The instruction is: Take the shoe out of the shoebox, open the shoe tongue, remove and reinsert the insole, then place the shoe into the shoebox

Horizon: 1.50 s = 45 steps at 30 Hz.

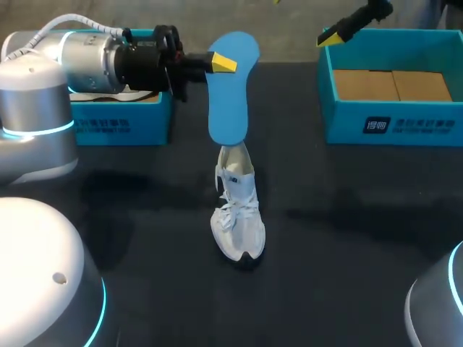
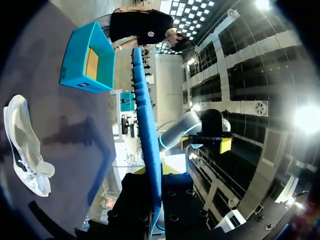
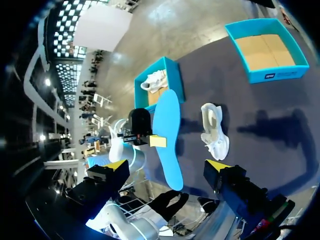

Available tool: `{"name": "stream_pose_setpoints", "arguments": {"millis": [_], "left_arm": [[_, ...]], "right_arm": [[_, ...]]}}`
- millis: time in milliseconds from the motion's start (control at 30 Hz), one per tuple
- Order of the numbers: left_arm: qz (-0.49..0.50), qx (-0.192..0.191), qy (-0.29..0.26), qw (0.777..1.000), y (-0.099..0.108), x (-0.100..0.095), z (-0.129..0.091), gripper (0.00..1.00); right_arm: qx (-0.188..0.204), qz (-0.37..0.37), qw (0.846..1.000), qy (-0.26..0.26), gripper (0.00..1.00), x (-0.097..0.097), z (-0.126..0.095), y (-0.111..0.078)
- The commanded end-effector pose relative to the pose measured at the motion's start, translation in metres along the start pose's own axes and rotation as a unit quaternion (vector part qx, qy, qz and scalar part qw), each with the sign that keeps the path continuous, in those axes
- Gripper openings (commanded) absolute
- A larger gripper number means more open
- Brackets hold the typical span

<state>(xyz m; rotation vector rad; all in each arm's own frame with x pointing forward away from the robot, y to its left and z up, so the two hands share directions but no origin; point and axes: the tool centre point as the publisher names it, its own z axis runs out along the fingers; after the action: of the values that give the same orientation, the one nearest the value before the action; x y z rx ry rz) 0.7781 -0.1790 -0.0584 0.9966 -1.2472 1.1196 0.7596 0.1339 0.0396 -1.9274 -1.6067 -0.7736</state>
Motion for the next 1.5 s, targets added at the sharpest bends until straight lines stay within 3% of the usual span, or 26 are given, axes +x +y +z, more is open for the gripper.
{"name": "stream_pose_setpoints", "arguments": {"millis": [33, 367, 633, 900, 1167, 1500], "left_arm": [[0.000, 0.004, -0.001, 1.000, 0.003, 0.000, 0.000, 0.00], [-0.001, 0.005, 0.002, 1.000, 0.001, 0.000, 0.000, 0.00], [-0.002, 0.004, 0.002, 1.000, 0.000, -0.001, 0.000, 0.00], [-0.001, 0.006, 0.002, 1.000, -0.001, -0.001, 0.000, 0.00], [-0.001, 0.004, 0.001, 1.000, -0.002, -0.001, 0.000, 0.00], [0.001, 0.004, 0.001, 1.000, -0.003, 0.001, -0.001, 0.00]], "right_arm": [[-0.001, 0.000, 0.999, 0.041, 1.00, -0.004, 0.002, -0.001], [-0.055, -0.114, 0.985, 0.116, 1.00, -0.020, 0.012, 0.002], [-0.034, -0.073, 0.983, 0.163, 1.00, -0.047, 0.030, 0.001], [-0.052, -0.074, 0.959, 0.268, 1.00, -0.059, 0.041, 0.001], [-0.060, -0.063, 0.951, 0.298, 1.00, -0.063, 0.047, -0.001], [-0.058, -0.074, 0.951, 0.294, 1.00, -0.059, 0.047, -0.001]]}}
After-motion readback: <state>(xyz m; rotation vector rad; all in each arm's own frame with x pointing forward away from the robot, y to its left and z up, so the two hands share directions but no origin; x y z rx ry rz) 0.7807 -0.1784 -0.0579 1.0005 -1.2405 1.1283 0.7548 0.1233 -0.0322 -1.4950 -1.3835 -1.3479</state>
